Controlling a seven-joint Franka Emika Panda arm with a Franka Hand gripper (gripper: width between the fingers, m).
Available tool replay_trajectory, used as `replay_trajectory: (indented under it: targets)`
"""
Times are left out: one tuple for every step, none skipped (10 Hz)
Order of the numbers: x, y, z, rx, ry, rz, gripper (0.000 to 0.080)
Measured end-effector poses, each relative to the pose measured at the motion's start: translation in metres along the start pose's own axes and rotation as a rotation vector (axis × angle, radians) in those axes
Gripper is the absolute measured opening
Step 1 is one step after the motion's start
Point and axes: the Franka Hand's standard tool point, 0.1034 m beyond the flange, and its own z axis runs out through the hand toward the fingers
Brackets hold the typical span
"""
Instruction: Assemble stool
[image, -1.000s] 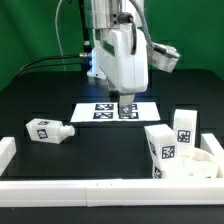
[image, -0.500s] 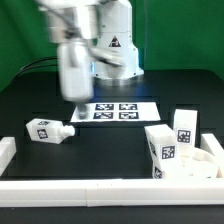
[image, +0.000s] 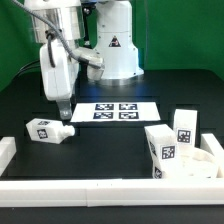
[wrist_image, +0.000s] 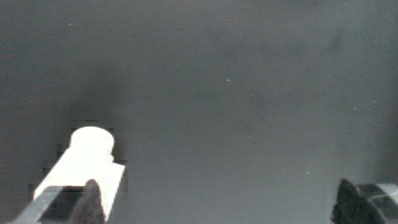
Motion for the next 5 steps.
replay_trajectory:
  targets:
    - [0.013, 0.016, 0.009, -0.018, -0.006, 0.021, 0.0649]
    - [0.025, 0.024, 0.011, -0.024, -0.003, 0.024, 0.0649]
    - [0.039, 0.041, 0.022, -0.01, 0.02, 0.042, 0.0649]
    - [0.042, 0.055, 0.033, -0.023, 0.033, 0.068, 0.0649]
    - [0.038, 0.062, 0.04, -0.034, 0.04, 0.064, 0.0649]
